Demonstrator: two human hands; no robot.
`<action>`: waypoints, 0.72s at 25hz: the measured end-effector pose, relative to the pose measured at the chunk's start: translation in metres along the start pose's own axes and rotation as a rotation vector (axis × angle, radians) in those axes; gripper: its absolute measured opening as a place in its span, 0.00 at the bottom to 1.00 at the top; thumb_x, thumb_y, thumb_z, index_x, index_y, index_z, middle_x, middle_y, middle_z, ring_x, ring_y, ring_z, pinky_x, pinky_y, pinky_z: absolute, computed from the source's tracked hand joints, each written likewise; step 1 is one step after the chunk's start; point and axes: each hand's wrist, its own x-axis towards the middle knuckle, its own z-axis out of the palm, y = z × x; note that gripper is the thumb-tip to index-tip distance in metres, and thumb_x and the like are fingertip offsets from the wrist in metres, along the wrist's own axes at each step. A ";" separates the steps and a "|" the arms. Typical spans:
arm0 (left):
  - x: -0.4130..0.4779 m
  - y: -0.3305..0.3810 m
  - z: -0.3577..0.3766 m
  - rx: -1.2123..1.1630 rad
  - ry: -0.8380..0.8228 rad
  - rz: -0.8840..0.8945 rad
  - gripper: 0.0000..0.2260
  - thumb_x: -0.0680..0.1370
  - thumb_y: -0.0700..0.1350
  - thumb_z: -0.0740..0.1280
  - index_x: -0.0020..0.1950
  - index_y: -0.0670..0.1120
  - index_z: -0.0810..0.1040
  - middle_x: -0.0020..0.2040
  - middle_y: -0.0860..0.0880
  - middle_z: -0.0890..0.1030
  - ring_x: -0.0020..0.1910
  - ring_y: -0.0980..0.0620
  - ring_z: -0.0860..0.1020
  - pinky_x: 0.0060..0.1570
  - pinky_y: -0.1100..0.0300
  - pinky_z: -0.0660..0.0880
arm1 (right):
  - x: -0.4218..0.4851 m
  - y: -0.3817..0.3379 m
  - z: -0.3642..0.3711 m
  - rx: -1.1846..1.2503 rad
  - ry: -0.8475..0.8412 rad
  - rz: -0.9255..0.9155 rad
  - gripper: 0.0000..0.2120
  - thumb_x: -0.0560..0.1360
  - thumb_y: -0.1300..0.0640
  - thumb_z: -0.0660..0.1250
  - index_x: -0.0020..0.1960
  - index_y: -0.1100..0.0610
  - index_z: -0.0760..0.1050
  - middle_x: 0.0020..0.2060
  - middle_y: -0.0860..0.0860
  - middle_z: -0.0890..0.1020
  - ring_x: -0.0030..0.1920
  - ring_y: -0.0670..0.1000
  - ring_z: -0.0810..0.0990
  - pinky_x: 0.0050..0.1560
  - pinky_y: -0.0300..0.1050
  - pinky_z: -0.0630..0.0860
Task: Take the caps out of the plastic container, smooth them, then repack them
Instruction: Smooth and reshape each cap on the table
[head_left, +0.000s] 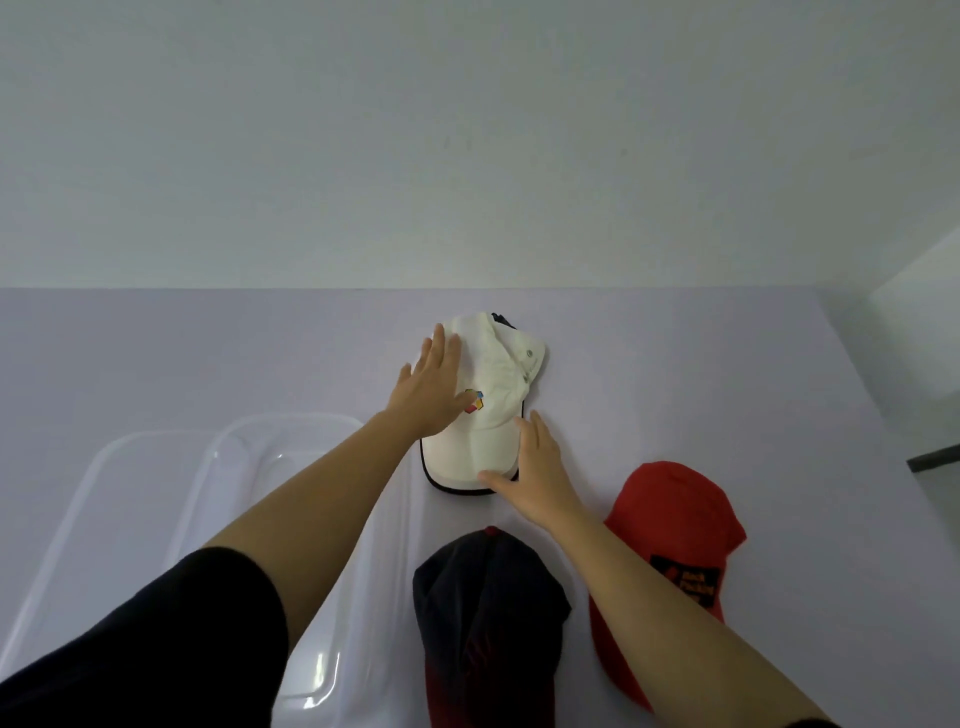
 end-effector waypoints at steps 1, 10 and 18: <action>0.007 0.001 -0.001 -0.014 -0.028 -0.029 0.37 0.78 0.54 0.63 0.76 0.43 0.43 0.78 0.43 0.43 0.76 0.43 0.51 0.68 0.42 0.60 | 0.002 0.002 0.001 -0.015 0.007 -0.021 0.46 0.70 0.44 0.70 0.76 0.58 0.47 0.76 0.57 0.50 0.76 0.57 0.49 0.73 0.51 0.53; 0.019 0.002 -0.010 -0.290 -0.110 0.042 0.21 0.77 0.53 0.64 0.30 0.47 0.60 0.28 0.52 0.64 0.31 0.53 0.65 0.34 0.60 0.60 | -0.001 0.024 0.017 -0.099 0.090 -0.097 0.49 0.68 0.40 0.70 0.76 0.56 0.44 0.75 0.54 0.55 0.75 0.55 0.56 0.72 0.54 0.56; 0.003 0.015 -0.026 -0.502 0.048 0.191 0.18 0.77 0.54 0.64 0.41 0.40 0.77 0.39 0.48 0.78 0.37 0.55 0.75 0.35 0.65 0.69 | 0.010 -0.005 -0.037 0.338 0.379 -0.261 0.35 0.71 0.40 0.64 0.73 0.47 0.53 0.71 0.35 0.53 0.75 0.46 0.52 0.72 0.38 0.53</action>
